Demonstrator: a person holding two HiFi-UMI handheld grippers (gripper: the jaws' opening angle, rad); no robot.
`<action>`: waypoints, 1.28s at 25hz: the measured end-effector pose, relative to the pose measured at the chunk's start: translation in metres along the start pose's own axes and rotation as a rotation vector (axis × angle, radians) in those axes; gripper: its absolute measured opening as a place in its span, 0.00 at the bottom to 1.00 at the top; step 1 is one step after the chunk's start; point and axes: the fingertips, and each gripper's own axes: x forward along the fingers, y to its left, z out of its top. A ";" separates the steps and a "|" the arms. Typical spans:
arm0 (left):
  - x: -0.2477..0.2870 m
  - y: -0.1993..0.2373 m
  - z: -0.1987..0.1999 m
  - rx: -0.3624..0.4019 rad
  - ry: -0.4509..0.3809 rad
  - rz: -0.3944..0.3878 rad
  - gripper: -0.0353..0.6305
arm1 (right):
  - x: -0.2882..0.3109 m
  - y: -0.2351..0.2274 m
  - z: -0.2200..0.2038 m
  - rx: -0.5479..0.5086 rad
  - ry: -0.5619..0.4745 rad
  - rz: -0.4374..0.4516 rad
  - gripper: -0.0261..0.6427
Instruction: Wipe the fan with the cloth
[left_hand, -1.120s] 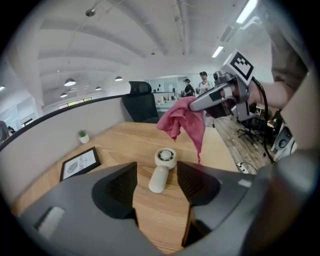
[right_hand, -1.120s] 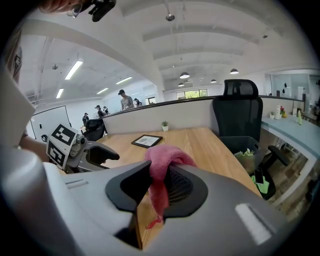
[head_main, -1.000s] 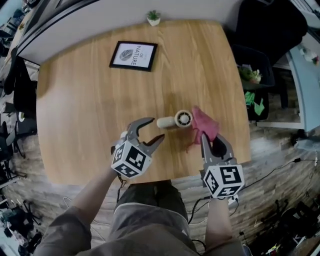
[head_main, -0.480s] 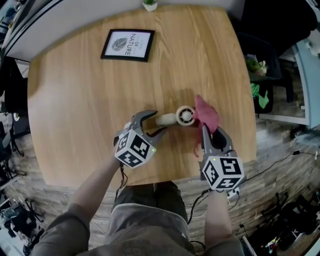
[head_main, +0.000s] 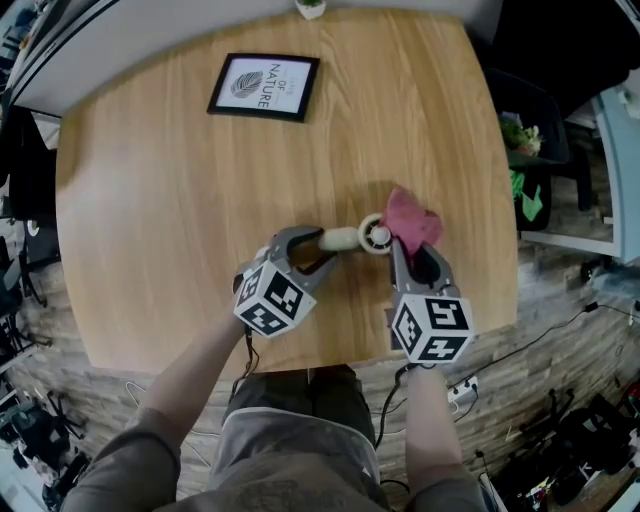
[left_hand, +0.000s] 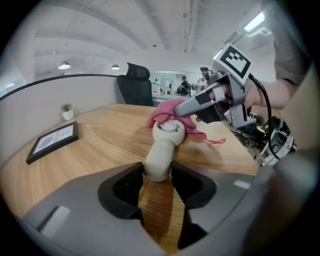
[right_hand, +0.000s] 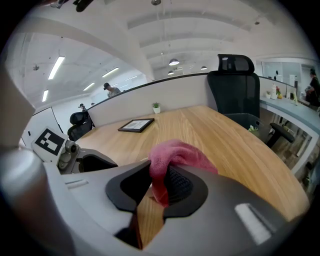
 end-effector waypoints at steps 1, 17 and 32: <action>0.000 0.000 0.000 0.002 -0.006 0.001 0.32 | 0.003 0.008 -0.001 -0.009 0.002 0.015 0.15; -0.001 -0.004 -0.003 0.063 -0.026 0.006 0.31 | 0.029 0.107 -0.045 -0.202 0.160 0.253 0.16; 0.000 -0.005 -0.003 0.080 -0.019 -0.007 0.30 | -0.001 -0.024 -0.013 0.019 0.023 -0.013 0.16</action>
